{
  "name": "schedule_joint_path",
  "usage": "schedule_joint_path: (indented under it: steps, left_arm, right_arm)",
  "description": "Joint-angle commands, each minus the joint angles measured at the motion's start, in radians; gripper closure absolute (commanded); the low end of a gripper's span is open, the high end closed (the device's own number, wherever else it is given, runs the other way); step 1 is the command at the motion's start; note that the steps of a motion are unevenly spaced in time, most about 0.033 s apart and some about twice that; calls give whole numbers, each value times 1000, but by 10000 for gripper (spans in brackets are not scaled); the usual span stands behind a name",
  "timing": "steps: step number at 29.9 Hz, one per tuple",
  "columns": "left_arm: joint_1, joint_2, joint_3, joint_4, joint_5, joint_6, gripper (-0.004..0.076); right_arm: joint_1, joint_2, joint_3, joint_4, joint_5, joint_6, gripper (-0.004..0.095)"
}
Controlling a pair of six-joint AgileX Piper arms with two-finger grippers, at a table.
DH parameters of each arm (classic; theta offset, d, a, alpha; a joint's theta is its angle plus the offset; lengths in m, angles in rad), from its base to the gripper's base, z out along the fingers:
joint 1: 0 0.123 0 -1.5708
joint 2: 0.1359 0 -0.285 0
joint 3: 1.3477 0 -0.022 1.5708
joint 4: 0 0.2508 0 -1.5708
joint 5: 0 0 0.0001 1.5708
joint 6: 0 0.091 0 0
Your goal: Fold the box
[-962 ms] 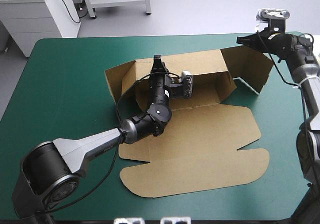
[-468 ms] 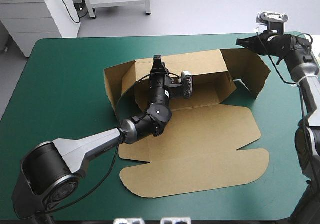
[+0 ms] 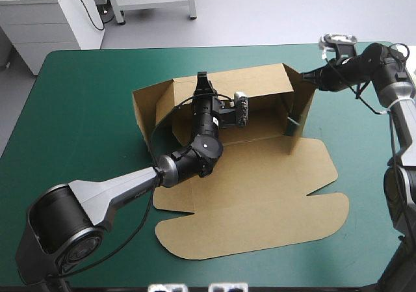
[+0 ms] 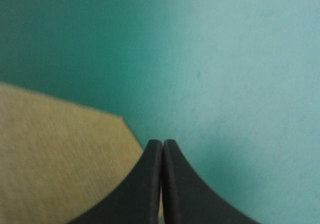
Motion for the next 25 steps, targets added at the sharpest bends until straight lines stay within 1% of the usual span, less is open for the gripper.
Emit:
schedule_joint_path:
  steps: [1,4,6,10,13,16,18,22,23,25]
  left_arm:
    - [-3,-39,-20,9,3,-17,732]
    - [-3,-39,-20,27,3,-17,732]
    - [-3,-39,-20,36,3,-17,732]
    - [-3,-39,-20,36,3,-17,732]
    - [-3,-39,-20,36,3,-17,732]
    - [-3,-39,-20,36,3,-17,732]
    - [-3,-39,-20,36,3,-17,732]
    - [-3,-39,-20,36,3,-17,732]
    - [-3,-39,-20,36,3,-17,732]
    - [-3,-39,-20,36,3,-17,732]
  right_arm:
    - [4,-67,-18,35,89,-34,928]
    - [4,-82,-13,43,157,-55,928]
    - [4,-93,-9,66,179,-72,928]
    - [4,-134,23,120,166,-109,928]
    - [4,-177,82,134,123,-134,928]
    - [4,-225,170,174,75,-185,926]
    - [4,-260,249,242,10,-253,926]
    - [4,-328,434,416,-193,-448,926]
    - [4,-338,468,457,-224,-507,926]
    - [4,-340,513,514,-239,-598,926]
